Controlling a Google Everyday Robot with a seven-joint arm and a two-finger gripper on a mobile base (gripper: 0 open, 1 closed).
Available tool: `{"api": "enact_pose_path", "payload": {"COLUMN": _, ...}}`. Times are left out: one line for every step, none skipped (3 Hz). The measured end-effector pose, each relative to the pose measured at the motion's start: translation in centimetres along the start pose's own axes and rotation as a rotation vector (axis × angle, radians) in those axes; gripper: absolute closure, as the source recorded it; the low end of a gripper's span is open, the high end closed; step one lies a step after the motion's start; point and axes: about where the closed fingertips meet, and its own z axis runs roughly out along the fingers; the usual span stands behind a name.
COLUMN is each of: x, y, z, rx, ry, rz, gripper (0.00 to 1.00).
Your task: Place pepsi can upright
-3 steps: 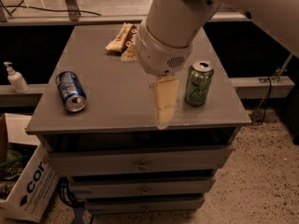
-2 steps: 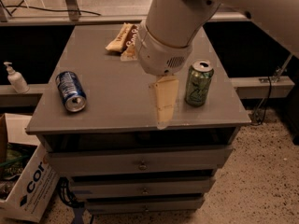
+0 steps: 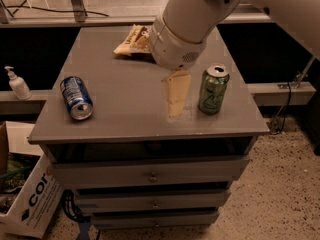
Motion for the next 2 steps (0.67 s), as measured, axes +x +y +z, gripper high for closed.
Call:
{"api": "enact_pose_path", "payload": {"x": 1.0, "y": -4.3, "z": 0.7, "rx": 0.034, "ry": -0.003, "rz": -0.092, "gripper": 0.00}}
{"api": "enact_pose_path", "payload": {"x": 0.4, "y": -8.6, "z": 1.6, "rx": 0.067, "ry": -0.002, "rz": -0.219, "gripper": 0.00}}
